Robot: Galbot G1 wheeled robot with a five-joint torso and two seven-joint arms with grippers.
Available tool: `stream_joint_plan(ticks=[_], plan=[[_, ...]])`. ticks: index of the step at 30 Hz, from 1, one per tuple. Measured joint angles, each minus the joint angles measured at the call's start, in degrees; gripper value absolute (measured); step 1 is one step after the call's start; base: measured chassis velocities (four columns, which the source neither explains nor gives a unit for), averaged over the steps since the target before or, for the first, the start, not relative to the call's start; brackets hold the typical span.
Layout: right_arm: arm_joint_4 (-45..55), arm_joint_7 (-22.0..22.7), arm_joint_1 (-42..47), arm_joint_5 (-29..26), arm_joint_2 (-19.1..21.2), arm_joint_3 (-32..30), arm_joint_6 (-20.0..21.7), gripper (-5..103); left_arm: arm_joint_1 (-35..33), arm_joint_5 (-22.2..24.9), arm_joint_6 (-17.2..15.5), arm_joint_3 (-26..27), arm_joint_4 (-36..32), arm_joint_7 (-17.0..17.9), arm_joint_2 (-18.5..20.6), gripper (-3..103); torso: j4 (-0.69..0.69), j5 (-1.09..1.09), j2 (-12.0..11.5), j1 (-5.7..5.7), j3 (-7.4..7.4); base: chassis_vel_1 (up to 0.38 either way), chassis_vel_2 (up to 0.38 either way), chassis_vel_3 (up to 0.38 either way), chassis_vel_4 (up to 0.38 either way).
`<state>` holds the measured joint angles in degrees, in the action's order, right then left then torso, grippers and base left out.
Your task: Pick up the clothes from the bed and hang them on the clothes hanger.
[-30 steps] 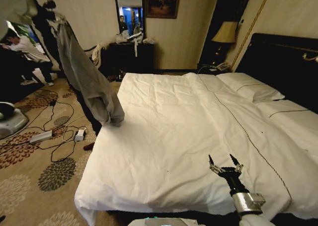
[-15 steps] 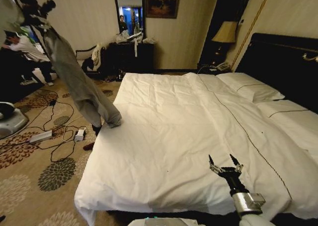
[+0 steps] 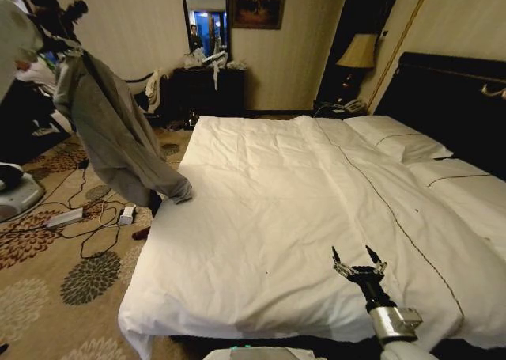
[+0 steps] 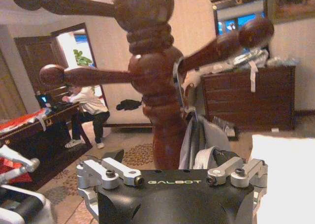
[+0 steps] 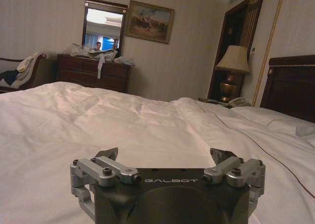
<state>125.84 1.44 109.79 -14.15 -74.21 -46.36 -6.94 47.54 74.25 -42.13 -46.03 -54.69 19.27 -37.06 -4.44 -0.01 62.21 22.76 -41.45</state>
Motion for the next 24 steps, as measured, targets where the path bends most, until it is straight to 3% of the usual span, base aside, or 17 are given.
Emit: stream_joint_plan(ticks=[3, 11, 18, 21, 22, 24], plan=[[0.0, 0.0, 0.0, 0.0, 0.0, 0.0, 0.0, 100, 1.41, -2.69, 0.0, -3.25, -3.77, -5.31, 2.74, 100, -0.01, 0.0, 0.0, 0.0, 0.01, 0.0, 0.0, 0.0, 0.0], [0.0, 0.0, 0.0, 0.0, 0.0, 0.0, 0.0, 100, 1.77, -3.82, 0.01, -2.7, -6.44, -7.82, 3.85, 100, -0.02, 0.02, 0.0, 0.0, 0.0, 0.0, 0.0, 0.0, 0.0], [0.0, 0.0, 0.0, 0.0, 0.0, 0.0, 0.0, 100, -1.87, -0.79, 0.01, 2.44, -8.18, -3.43, 3.61, 100, -0.03, 0.02, 0.0, 0.0, 0.0, 0.0, 0.0, 0.0, 0.0], [0.0, 0.0, 0.0, 0.0, 0.0, 0.0, 0.0, 100, -7.08, 5.6, 0.01, 9.24, -14.87, 1.52, 5.8, 100, -0.04, 0.01, 0.0, 0.01, 0.0, 0.0, 0.0, 0.0, 0.0], [0.0, 0.0, 0.0, 0.0, 0.0, 0.0, 0.0, 100, -7.08, 5.6, 0.01, 9.24, -14.87, 1.52, 5.8, 100, -0.04, 0.01, 0.0, 0.01, 0.0, 0.0, 0.0, 0.0, 0.0], [0.0, 0.0, 0.0, 0.0, 0.0, 0.0, 0.0, 100, -11.69, 8.51, 0.01, 14.9, -21.06, 3.5, 8.1, 100, 0.0, 0.01, 0.0, 0.0, 0.0, 0.0, 0.0, 0.0, 0.0]])
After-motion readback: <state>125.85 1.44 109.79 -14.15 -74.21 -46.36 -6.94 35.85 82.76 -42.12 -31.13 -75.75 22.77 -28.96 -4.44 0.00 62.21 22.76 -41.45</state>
